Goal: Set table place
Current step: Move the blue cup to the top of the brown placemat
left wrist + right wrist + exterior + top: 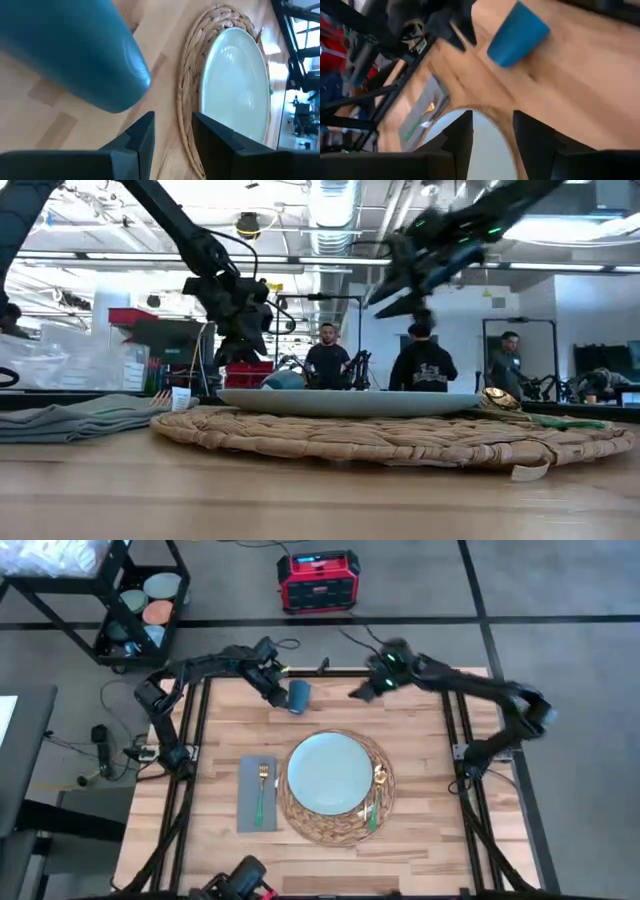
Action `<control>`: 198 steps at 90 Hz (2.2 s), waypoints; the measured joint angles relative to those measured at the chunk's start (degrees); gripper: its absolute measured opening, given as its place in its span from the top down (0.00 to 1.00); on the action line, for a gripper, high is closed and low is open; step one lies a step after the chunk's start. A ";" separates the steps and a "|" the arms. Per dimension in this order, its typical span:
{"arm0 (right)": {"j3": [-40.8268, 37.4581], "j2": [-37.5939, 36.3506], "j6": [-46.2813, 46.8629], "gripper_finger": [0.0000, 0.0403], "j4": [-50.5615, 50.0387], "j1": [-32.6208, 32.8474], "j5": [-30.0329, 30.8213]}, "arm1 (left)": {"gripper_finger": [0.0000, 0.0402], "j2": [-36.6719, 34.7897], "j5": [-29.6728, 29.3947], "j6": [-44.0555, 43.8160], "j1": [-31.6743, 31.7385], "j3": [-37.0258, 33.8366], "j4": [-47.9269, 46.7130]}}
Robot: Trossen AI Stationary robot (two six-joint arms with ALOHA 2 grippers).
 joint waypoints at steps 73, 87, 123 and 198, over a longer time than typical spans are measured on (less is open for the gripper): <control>49.69 37.56 -16.33 0.68 -35.85 -1.69 -9.39 | 0.72 -0.04 -26.41 7.44 2.99 -0.02 -4.06; 49.69 35.02 -19.58 0.68 -39.02 -1.82 -9.56 | 0.72 -0.20 -25.85 8.51 8.28 0.31 1.19; 49.69 32.02 -27.11 0.68 -50.71 -1.73 -8.14 | 0.73 -0.20 -10.68 44.39 19.81 8.02 -8.77; 49.69 32.02 -27.98 0.68 -53.45 -0.85 -8.52 | 0.86 8.39 3.09 50.24 17.29 8.18 -10.94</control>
